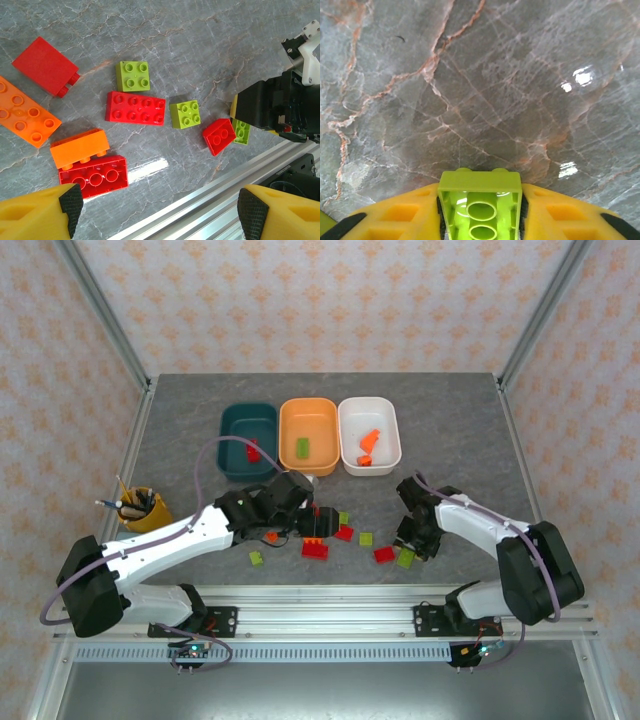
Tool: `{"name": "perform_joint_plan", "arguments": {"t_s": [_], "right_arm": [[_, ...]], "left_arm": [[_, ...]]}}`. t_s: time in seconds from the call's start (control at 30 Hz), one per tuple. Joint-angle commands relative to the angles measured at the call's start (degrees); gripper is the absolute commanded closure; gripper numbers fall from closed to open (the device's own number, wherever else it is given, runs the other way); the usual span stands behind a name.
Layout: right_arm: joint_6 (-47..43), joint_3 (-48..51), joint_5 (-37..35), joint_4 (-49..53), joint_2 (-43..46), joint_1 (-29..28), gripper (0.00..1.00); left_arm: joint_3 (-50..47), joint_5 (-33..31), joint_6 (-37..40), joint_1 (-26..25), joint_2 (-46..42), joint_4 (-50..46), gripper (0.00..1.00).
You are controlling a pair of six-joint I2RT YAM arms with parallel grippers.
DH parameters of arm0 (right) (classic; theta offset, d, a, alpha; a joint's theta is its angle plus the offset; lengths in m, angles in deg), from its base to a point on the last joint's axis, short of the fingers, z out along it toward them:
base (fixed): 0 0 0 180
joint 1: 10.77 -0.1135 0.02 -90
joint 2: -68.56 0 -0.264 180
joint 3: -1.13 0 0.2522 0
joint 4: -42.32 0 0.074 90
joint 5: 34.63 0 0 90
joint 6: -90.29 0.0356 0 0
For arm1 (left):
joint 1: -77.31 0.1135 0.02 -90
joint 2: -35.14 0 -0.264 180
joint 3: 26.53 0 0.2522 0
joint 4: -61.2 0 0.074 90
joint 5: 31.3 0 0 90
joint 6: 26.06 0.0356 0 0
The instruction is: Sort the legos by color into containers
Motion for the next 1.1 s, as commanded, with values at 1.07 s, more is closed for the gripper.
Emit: {"name": "perform_joint_plan", "arguments": {"t_s": [1.07], "right_arm": [[-18.4, -97.6, -11.9, 21.1, -58.6, -11.5, 0.72]], "left_arm": [[8.2, -12.1, -4.4, 26.5, -9.5, -15.6, 0.16]]}}
